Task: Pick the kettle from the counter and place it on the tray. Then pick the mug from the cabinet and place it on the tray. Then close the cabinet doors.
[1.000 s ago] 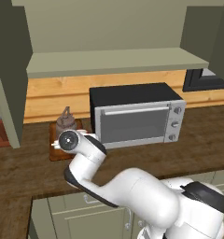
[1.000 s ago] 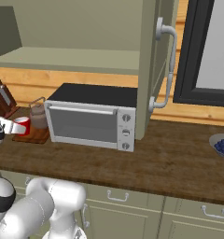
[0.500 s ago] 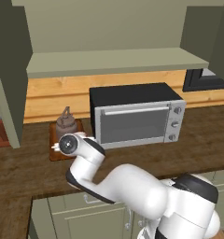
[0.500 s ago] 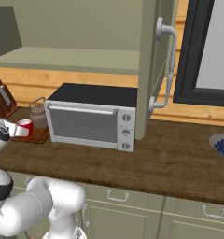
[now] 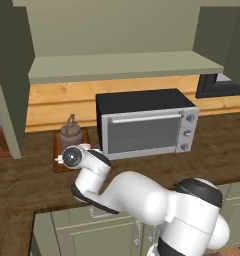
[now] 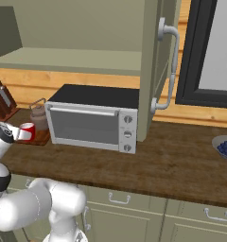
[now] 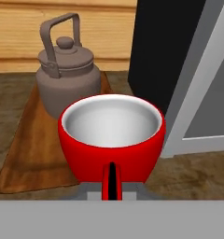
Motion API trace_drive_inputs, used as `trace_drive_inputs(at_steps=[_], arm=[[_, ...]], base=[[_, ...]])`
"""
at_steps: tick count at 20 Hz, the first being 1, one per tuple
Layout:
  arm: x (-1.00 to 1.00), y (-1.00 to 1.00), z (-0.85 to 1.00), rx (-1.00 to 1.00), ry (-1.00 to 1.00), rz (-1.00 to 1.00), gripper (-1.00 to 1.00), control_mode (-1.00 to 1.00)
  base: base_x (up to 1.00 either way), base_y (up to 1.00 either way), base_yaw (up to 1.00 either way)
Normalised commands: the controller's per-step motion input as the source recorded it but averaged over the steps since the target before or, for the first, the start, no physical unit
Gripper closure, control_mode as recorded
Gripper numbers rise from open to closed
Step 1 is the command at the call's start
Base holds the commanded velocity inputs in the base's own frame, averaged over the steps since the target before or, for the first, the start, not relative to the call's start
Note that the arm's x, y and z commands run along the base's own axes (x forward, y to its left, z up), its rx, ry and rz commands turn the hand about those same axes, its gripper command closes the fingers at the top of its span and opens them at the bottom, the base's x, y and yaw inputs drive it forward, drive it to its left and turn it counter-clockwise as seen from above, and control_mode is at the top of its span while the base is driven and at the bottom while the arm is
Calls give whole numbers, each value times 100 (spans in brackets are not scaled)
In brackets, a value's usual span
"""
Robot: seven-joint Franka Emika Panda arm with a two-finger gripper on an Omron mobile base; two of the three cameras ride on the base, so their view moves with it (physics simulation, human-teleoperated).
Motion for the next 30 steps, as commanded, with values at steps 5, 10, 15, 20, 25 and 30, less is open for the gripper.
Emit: trace_drive_inputs(at_steps=[5,10,15,20,25,30], arm=[[28,3,-16,0,0,-2,100,-100],[23,16,-28,0,0,-2,100,-100],[22,18,-23,0,0,-3,100,-100],[25,15,-14,0,0,-4,100,-100],[29,15,-17,0,0,-4,100,-100],[31,12,-18,0,0,-3,100,-100]], base=[[0,0,0],[0,0,0],[0,0,0],[0,0,0],[0,0,0],[0,0,0]])
